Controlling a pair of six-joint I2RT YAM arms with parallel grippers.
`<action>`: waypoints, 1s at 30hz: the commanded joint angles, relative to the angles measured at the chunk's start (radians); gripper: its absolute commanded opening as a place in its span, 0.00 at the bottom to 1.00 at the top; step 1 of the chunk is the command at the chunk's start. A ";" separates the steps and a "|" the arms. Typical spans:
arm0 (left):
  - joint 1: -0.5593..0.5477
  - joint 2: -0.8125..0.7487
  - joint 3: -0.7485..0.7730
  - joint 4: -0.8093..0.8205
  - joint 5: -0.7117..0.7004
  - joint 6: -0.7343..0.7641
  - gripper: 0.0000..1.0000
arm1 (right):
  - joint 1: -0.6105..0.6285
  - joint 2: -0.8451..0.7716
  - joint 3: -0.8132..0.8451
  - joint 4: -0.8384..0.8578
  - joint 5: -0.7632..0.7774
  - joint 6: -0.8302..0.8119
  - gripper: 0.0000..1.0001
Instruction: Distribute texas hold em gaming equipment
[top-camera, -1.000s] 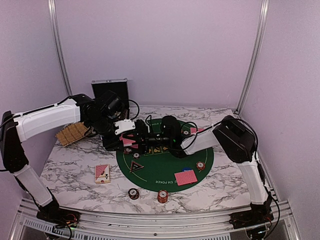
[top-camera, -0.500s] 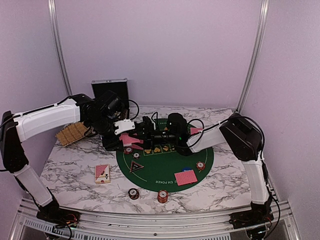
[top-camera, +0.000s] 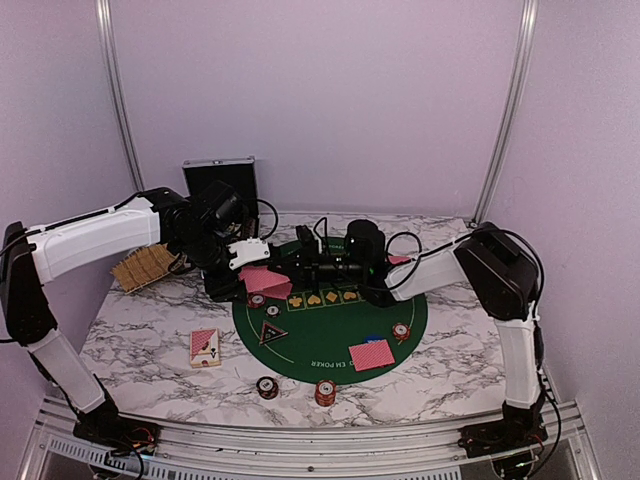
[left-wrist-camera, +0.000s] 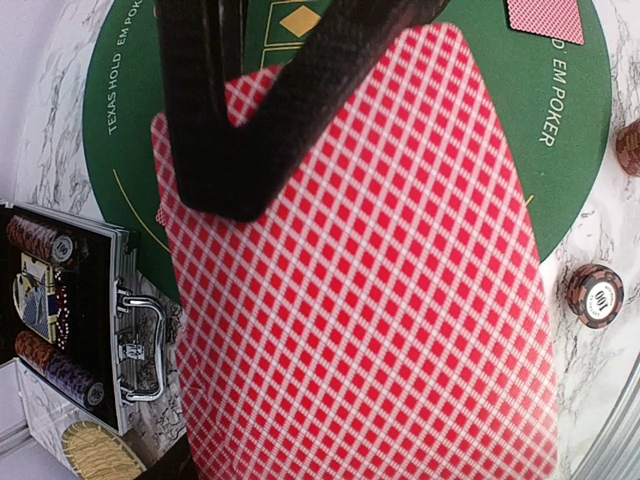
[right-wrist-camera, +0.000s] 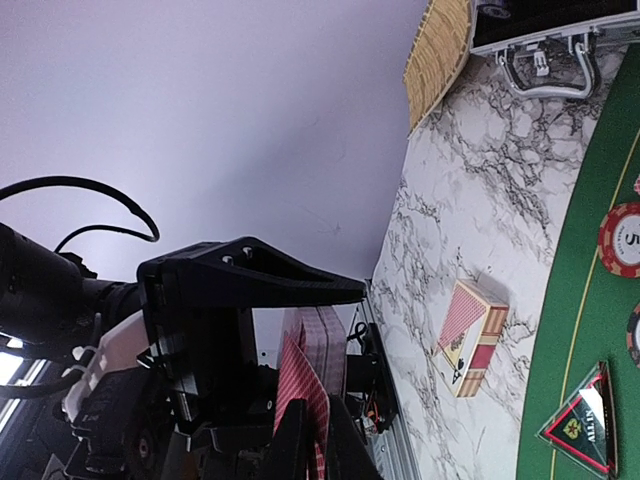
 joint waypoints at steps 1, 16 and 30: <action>-0.004 -0.004 0.010 0.002 -0.009 -0.004 0.00 | -0.020 -0.064 -0.020 0.006 0.013 -0.010 0.05; -0.003 -0.003 0.016 0.001 0.003 -0.012 0.00 | -0.048 -0.113 -0.093 0.023 0.016 -0.002 0.00; -0.004 -0.014 -0.005 0.002 -0.022 -0.004 0.00 | -0.115 -0.234 -0.316 0.118 0.002 0.019 0.00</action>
